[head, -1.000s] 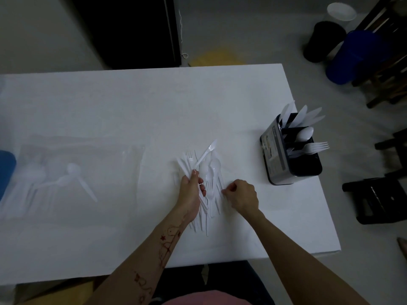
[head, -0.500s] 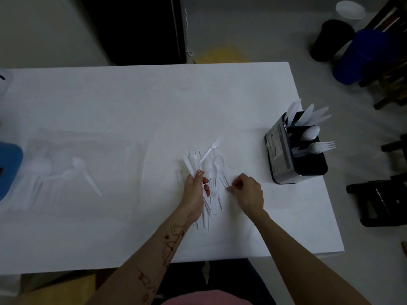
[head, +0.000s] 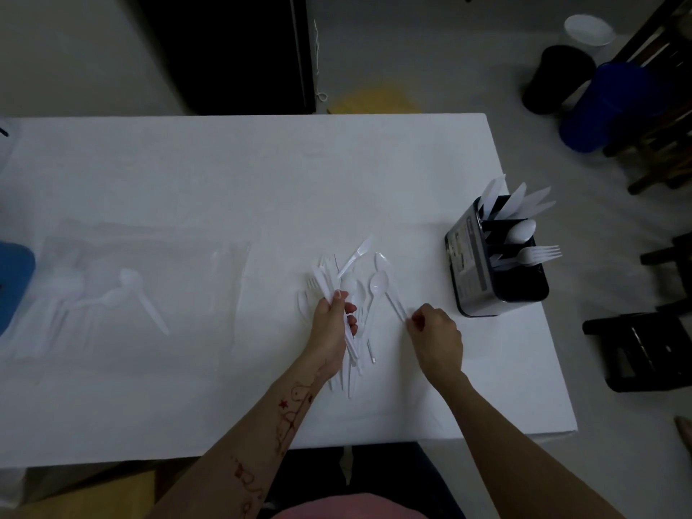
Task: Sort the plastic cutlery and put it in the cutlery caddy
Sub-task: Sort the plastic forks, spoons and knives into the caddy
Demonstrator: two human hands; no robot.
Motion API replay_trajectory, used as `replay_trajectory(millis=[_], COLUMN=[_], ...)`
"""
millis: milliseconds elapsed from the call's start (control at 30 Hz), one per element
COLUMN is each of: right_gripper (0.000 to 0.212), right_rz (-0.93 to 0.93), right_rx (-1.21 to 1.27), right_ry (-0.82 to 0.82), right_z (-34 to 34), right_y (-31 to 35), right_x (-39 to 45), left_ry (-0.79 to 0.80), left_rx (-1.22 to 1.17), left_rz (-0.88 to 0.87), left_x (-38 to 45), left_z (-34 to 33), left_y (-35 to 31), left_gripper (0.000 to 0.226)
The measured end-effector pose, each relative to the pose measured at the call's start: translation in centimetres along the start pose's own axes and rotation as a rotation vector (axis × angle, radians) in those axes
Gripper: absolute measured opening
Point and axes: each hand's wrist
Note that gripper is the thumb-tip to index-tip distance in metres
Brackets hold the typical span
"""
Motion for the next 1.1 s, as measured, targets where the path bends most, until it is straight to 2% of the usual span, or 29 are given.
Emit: replay_trajectory(millis=[133, 300, 400, 567, 667, 733, 800, 967, 1100], right_gripper=[0.027, 0.011, 0.009, 0.010, 0.028, 0.040, 0.036, 0.012, 0.011], right_rz=[0.038, 0.012, -0.010, -0.038, -0.038, -0.054, -0.050, 0.118, 0.339], right_rx=[-0.015, -0.031, -0.005, 0.276, 0.447, 0.502, 0.475, 0.345, 0.303], right_ry=[0.024, 0.006, -0.023, -0.010, 0.044, 0.046, 0.041, -0.045, -0.078], right_z=[0.1, 0.4, 0.7, 0.8, 1.0, 1.2, 1.4, 2.1, 1.8], right_y=[-0.4, -0.3, -0.1, -0.6, -0.7, -0.7, -0.8, 0.0, 1.7], right_x=[-0.3, 0.3, 0.5, 0.5, 0.5, 0.4, 0.2, -0.9, -1.3], left_ry=[-0.003, -0.001, 0.008, 0.019, 0.019, 0.020, 0.027, 0.023, 0.038], left_rx=[0.014, 0.019, 0.015, 0.040, 0.057, 0.063, 0.061, 0.106, 0.065], left_rz=[0.001, 0.005, -0.004, -0.020, -0.021, -0.018, -0.016, -0.006, -0.010], left_x=[-0.1, -0.2, -0.3, 0.0, 0.4, 0.4, 0.5, 0.7, 1.0], left_z=[-0.1, -0.5, -0.7, -1.0, -1.1, -1.2, -1.3, -1.7, -2.3], left_y=[0.1, 0.2, 0.3, 0.4, 0.4, 0.3, 0.2, 0.1, 0.1], left_gripper=[0.026, 0.029, 0.028, 0.027, 0.028, 0.028, 0.027, 0.018, 0.019])
Point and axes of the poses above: each hand's wrist, its own x-axis towards the middle knuckle, its own z-axis out of the back of the hand, y = z × x, and after that the axes turned 7 degrees about y, right-handed
